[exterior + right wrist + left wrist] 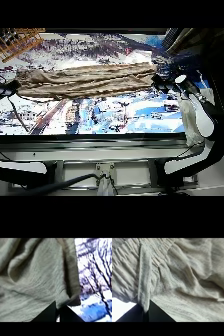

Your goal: Fold the clothes and pants, and hang the long-sleeved shirts on hangers.

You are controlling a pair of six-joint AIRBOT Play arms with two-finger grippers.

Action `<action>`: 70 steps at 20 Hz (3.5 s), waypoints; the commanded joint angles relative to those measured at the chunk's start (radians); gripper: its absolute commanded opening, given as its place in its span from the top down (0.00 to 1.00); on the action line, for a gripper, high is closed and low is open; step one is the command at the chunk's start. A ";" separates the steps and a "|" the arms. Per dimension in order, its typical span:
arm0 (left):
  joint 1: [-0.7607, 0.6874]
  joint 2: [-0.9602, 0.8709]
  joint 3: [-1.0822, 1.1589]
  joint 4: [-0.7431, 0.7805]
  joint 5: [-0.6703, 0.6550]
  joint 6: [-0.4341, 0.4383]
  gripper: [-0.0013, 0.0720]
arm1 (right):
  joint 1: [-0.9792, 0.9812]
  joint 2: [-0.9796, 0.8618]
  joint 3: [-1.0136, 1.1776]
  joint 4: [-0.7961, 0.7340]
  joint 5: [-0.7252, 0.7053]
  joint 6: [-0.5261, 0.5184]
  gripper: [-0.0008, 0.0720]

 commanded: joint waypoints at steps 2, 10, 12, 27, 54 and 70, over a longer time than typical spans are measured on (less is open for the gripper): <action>0.039 0.008 -0.018 0.063 -0.111 0.037 0.97 | 0.001 0.138 -0.079 -0.167 0.172 -0.021 0.96; 0.069 0.192 -0.301 0.288 -0.141 0.096 0.97 | 0.001 0.600 -0.486 -0.234 0.330 -0.019 0.96; 0.109 0.248 -0.378 0.335 -0.146 0.096 0.97 | 0.001 0.716 -0.587 -0.237 0.349 -0.018 0.96; 0.212 0.310 -0.338 0.372 -0.172 0.095 0.59 | -0.113 0.876 -0.529 -0.347 0.341 -0.060 0.28; -0.959 0.366 -0.094 -0.248 0.182 0.021 0.59 | -0.229 0.073 -0.340 0.219 0.507 -0.657 0.40; -1.213 0.109 -0.094 -0.266 0.162 0.021 0.96 | -0.093 0.140 -0.338 0.133 0.446 -0.578 0.96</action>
